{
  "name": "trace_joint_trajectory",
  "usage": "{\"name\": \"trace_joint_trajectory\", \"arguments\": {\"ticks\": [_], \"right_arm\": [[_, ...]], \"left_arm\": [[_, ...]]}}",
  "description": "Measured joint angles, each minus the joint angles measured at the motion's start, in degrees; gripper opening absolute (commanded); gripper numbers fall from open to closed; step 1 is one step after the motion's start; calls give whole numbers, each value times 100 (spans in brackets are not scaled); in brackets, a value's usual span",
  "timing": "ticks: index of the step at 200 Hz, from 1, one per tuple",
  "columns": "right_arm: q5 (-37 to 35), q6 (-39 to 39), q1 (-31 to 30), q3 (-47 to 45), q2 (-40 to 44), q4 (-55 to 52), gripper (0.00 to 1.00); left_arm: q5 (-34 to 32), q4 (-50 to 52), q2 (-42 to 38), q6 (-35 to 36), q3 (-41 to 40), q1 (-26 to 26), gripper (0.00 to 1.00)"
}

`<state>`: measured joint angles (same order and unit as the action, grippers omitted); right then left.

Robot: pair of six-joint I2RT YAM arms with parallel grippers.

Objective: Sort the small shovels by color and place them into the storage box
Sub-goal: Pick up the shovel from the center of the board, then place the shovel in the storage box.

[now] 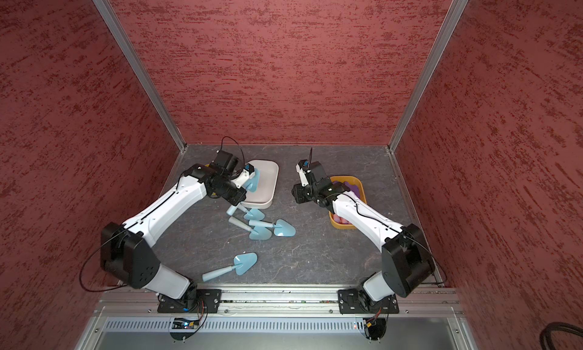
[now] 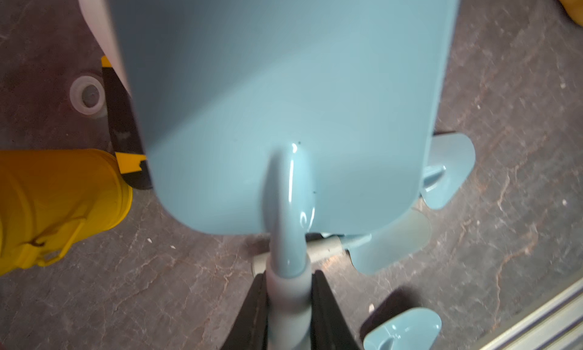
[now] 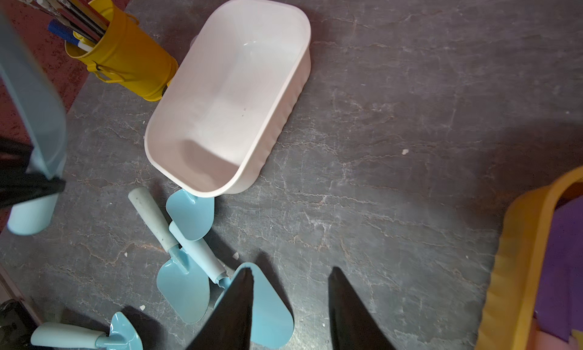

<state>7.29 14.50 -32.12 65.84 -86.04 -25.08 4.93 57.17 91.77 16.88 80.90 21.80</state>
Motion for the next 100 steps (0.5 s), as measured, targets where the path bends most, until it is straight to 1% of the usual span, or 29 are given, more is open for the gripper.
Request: {"name": "trace_joint_trajectory", "arguments": {"ticks": [31,100], "right_arm": [[-2,-42,0,0,79,-81,42],[-7,-50,0,-2,223,-133,42]], "left_arm": [[79,-179,890,-391,693,-153,0],[-31,-778,2201,-1215,1502,-214,0]]}}
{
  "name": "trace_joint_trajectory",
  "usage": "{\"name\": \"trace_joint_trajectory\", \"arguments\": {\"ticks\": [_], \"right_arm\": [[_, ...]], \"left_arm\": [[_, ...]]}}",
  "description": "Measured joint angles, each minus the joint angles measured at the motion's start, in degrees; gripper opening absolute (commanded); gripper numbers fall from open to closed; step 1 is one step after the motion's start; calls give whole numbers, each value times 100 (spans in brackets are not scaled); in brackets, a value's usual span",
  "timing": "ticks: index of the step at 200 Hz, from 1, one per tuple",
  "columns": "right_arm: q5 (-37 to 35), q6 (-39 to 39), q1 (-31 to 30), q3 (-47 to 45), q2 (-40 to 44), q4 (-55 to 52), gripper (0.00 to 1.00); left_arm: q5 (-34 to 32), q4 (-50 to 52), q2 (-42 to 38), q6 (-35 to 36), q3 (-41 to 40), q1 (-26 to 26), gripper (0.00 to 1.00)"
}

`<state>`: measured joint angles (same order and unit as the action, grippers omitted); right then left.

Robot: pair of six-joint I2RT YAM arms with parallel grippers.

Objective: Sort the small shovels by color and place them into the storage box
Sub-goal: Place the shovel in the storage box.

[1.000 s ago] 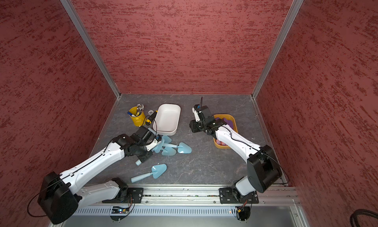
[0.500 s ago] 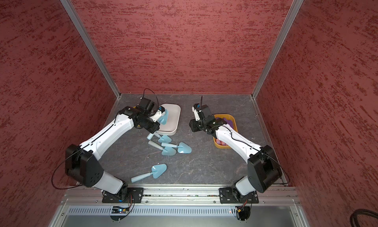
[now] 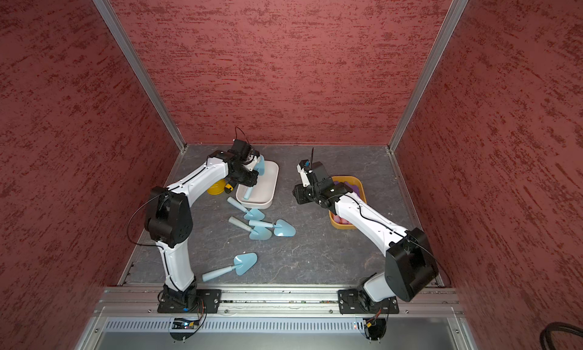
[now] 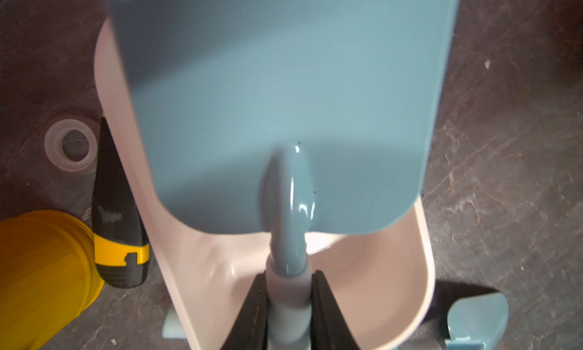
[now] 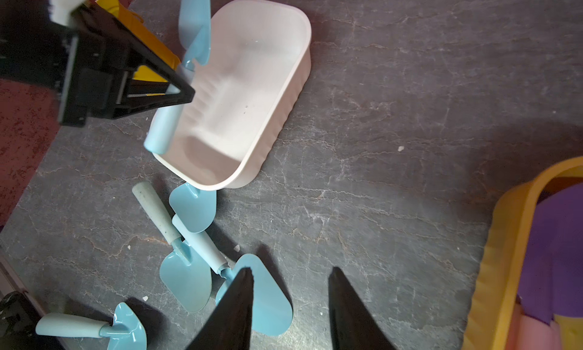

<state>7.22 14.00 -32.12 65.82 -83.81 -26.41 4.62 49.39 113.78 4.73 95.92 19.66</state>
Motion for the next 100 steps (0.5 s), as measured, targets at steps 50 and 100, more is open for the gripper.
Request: {"name": "trace_joint_trajectory", "arguments": {"ticks": [50,100], "right_arm": [[-39,-9,0,-2,120,-7,42],[-46,-15,0,-15,120,-7,42]], "left_arm": [[-136,-129,546,-271,116,-37,0],[-361,-142,656,-297,116,-101,1]]}}
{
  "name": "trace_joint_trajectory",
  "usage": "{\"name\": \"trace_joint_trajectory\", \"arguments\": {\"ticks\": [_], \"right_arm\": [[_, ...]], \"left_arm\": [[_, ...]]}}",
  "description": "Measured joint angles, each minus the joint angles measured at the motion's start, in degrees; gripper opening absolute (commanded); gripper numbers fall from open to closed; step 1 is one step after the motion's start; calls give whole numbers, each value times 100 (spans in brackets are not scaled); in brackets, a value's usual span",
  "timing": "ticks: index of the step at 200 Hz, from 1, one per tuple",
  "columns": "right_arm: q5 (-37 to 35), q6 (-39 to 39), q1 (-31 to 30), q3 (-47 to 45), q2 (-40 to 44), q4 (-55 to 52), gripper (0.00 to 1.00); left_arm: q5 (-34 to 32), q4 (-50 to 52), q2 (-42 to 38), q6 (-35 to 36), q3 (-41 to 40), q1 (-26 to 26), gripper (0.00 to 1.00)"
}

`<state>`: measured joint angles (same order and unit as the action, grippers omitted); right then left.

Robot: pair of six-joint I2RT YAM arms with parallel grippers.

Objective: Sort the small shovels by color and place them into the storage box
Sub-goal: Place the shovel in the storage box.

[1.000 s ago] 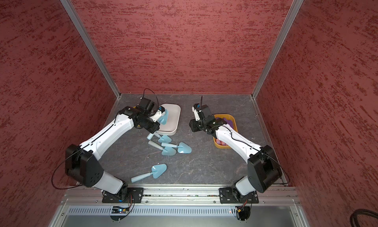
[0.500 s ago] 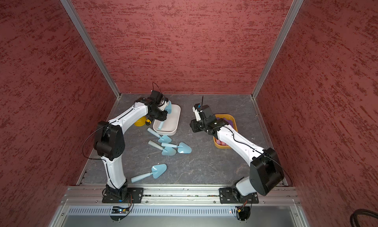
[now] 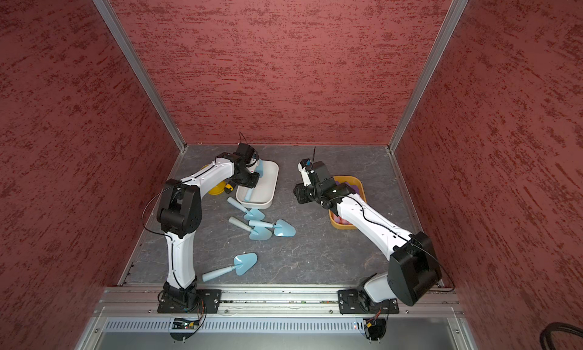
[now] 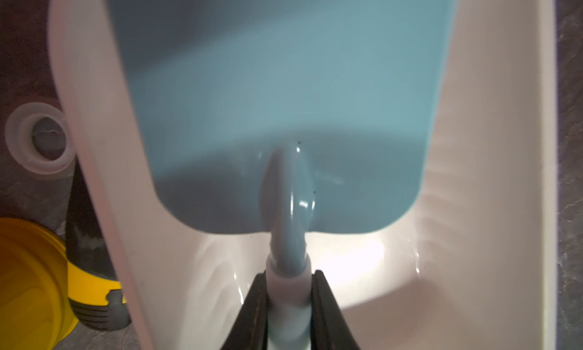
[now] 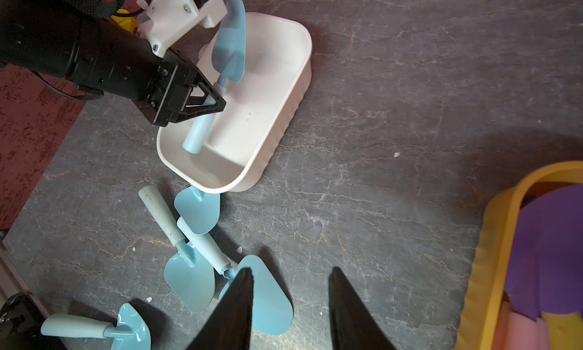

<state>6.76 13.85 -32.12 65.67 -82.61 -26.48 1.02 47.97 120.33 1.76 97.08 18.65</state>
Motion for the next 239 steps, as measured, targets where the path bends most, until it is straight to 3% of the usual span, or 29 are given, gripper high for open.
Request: {"name": "trace_joint_trajectory", "arguments": {"ticks": [65,109,239], "right_arm": [[-2,-79,0,0,-22,-2,42],[-55,-105,0,0,-22,-22,42],[-61,-173,0,-11,-22,-42,42]], "left_arm": [[-175,-107,339,-72,-50,-13,3],[-356,-199,343,-111,-59,-17,17],[-632,-461,459,-345,-142,-17,30]]}}
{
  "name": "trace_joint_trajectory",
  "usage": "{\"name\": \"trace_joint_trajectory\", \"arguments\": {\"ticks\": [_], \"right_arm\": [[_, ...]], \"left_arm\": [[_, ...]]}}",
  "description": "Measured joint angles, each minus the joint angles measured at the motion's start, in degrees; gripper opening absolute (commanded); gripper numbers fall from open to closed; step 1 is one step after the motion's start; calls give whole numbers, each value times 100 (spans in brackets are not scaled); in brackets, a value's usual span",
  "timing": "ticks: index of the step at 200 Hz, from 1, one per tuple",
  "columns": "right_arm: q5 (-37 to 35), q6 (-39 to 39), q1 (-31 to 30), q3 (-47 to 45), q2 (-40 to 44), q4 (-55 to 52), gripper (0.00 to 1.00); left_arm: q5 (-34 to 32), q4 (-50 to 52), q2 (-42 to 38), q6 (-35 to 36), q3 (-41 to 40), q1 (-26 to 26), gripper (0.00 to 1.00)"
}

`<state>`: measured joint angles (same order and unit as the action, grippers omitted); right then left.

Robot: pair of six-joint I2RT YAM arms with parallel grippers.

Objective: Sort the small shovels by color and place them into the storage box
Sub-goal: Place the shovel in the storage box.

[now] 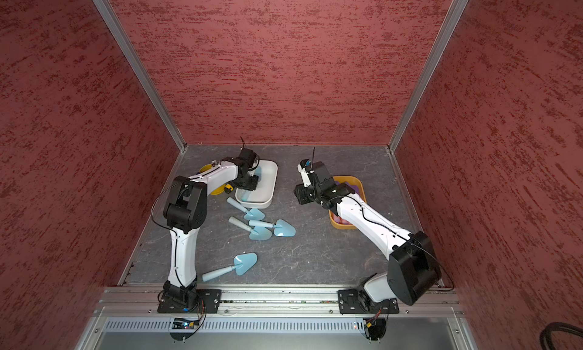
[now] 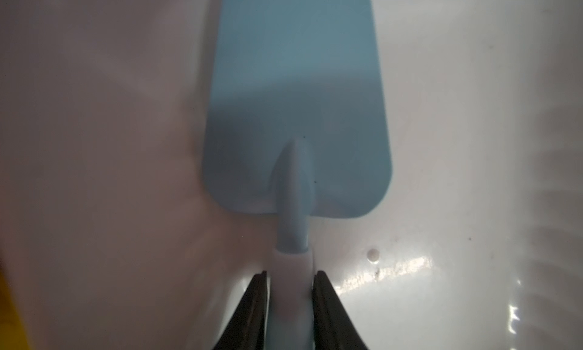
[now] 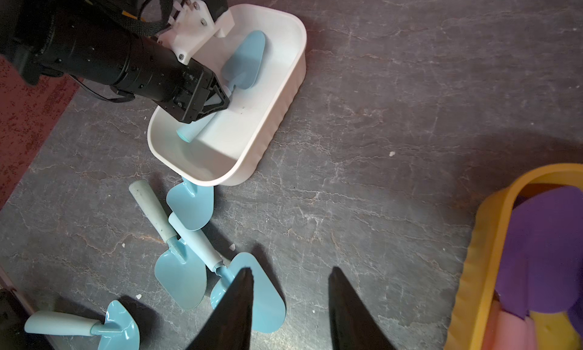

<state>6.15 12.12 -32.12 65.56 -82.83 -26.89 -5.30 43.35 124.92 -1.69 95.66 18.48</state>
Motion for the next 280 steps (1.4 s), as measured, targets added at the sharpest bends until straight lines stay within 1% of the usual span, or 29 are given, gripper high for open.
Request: {"name": "trace_joint_trajectory", "arguments": {"ticks": [59,112,138,176,207,226,250,270,280], "right_arm": [[-2,-15,0,-9,0,-28,42],[-2,-15,0,-17,0,-42,42],[0,-15,0,-17,0,-44,42],[0,-15,0,-17,0,-46,43],[11,-13,0,-13,-37,-46,43],[31,-13,0,-7,-177,-61,43],[94,-11,0,13,-315,-103,43],[155,-9,-2,83,-365,-118,44],[181,2,-2,133,-387,-118,43]], "left_arm": [[-133,-94,39,-155,0,2,28],[-275,-101,35,-544,-11,0,29],[-286,-101,33,-697,-11,0,39],[-289,-101,-92,-782,-116,26,44],[-245,-98,-448,-774,-214,85,50],[-210,-118,-789,-737,-254,133,58],[-175,-160,-1187,-708,-291,155,72],[-125,-227,-1379,-686,-334,129,75],[-109,-260,-1412,-684,-378,101,78]]}}
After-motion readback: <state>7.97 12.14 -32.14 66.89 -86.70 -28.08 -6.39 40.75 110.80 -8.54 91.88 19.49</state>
